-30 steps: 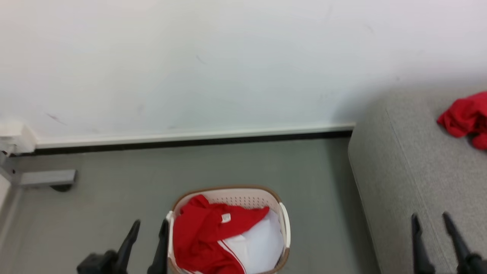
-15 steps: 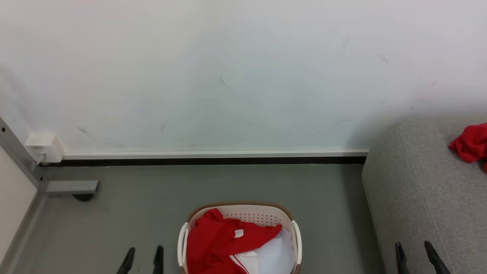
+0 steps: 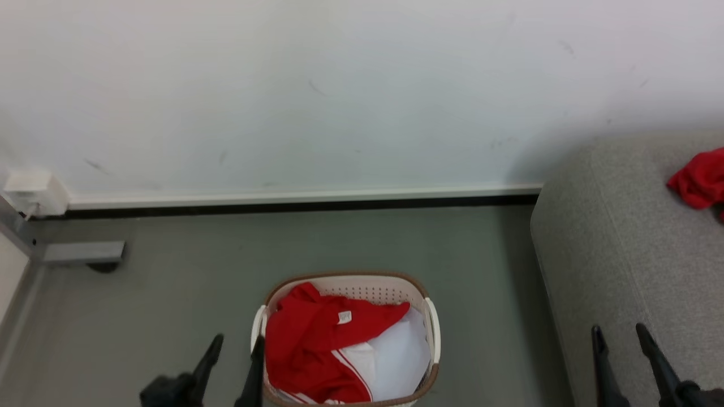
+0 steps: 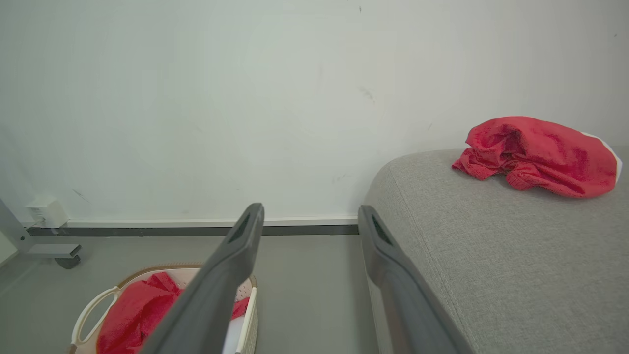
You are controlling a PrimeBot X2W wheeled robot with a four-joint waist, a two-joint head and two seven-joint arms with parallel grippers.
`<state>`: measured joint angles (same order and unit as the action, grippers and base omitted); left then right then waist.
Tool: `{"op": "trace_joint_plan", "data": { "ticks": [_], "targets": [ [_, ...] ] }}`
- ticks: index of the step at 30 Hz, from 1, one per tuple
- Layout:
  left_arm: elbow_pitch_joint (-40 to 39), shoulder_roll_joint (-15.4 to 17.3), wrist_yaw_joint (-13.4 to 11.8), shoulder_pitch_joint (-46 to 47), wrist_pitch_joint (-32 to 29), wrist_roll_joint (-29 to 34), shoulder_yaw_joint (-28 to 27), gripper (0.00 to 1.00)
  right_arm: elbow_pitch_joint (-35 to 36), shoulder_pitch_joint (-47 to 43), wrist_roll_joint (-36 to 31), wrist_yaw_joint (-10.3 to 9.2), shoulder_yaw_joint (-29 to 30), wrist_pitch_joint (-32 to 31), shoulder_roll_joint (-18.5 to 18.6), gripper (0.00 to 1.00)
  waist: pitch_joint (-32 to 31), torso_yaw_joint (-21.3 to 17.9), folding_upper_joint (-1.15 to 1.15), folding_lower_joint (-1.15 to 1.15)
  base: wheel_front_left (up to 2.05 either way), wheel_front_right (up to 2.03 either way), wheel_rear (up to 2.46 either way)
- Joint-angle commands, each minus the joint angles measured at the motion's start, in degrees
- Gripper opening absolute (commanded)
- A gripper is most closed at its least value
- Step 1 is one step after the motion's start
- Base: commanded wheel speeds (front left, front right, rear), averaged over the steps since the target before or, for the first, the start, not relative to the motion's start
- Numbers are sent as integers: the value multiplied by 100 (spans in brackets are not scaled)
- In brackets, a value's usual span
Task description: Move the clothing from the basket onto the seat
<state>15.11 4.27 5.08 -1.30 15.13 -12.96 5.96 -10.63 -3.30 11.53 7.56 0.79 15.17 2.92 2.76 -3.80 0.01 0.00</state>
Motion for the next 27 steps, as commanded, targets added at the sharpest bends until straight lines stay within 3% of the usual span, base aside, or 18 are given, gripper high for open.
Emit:
{"op": "trace_joint_plan", "data": {
  "ticks": [1,13,20,27],
  "targets": [
    [74,26,1,393,-54,120,45,100,105,229,-55,-14,59,-4,0,100,535,-83,-1,0,0,0,0],
    [1019,290,72,2928,-1136,919,782,100,733,1573,24,-14,240,-4,-3,100,3003,-357,-1,0,0,0,0],
    [1893,433,42,4105,-1812,1320,1072,100,1058,2144,181,-14,85,-4,-5,100,3910,-648,-1,0,0,0,0],
    [2643,690,-222,5052,-2370,1894,1354,100,1224,2360,446,-15,-202,-4,-5,100,4439,-844,-1,0,0,0,0]
  ]
}}
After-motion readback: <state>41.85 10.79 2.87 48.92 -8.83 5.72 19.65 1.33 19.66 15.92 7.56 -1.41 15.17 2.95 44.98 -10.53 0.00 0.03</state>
